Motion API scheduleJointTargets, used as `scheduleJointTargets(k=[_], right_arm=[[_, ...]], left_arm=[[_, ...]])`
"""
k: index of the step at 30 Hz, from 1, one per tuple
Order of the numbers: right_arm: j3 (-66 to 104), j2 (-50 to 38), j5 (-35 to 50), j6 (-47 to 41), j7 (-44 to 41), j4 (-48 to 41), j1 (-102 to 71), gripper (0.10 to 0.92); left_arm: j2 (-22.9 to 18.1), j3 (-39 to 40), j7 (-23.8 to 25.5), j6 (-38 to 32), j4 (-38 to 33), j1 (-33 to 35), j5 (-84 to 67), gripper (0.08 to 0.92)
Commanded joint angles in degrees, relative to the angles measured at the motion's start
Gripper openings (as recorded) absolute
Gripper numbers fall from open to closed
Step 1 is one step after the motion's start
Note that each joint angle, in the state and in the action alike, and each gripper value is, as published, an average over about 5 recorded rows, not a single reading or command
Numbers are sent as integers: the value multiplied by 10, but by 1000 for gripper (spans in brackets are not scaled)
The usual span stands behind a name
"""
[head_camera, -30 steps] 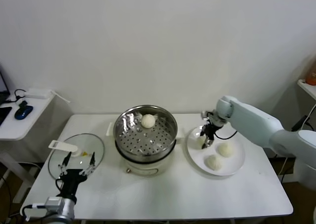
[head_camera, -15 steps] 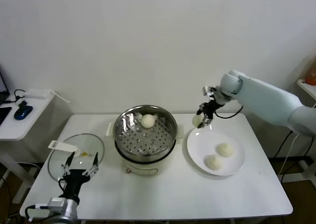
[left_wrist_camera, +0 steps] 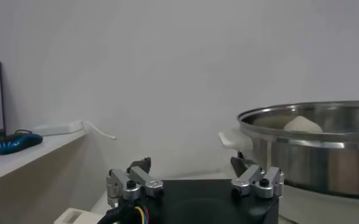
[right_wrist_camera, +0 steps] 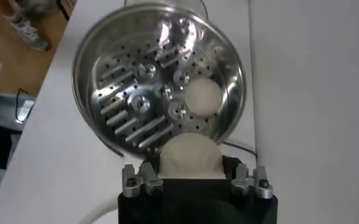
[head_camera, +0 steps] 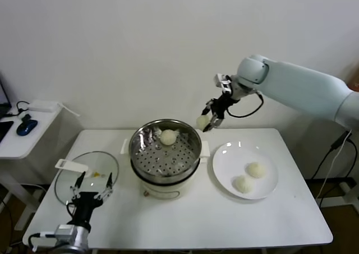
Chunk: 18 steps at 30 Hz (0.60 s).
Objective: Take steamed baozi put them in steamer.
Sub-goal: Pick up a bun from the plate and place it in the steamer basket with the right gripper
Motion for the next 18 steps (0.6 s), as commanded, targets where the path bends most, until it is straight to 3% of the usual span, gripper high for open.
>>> scheduleJointTargets(k=[1, 18], right_arm=[[2, 61, 51, -8, 25, 16, -8, 670], [47, 187, 15, -9, 56, -102, -121, 670]], left_arm=[[0, -1, 0, -1, -2, 2, -1, 823], [2, -17, 1, -12, -1, 19, -14, 823]])
